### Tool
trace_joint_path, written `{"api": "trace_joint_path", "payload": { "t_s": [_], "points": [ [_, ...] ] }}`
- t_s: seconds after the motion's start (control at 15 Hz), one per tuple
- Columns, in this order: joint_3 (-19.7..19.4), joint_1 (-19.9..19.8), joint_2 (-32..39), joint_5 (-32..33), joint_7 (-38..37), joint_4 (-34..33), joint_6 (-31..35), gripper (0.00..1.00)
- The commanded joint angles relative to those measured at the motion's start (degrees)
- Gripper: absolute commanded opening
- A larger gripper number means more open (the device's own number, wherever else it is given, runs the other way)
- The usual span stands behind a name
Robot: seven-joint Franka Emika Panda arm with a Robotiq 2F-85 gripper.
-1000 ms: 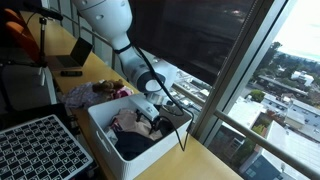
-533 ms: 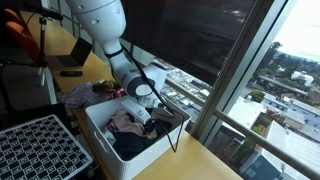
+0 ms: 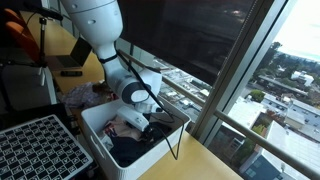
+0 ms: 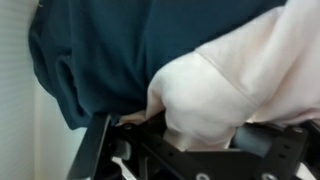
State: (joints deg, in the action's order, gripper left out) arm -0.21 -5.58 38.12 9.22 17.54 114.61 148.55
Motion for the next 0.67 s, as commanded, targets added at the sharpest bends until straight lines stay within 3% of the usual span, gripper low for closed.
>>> {"api": "trace_joint_path", "payload": {
  "t_s": [0.0, 0.13, 0.6],
  "points": [
    [-1.7, 0.8, -1.6, 2.1, -1.4, 2.6, 1.5, 0.16],
    [-1.0, 0.5, -4.3, 1.4, -1.1, 3.5, 0.2, 0.01],
    [0.4, 2.8, -20.2, 1.0, -2.5, 5.5, -5.0, 0.0]
  ]
}}
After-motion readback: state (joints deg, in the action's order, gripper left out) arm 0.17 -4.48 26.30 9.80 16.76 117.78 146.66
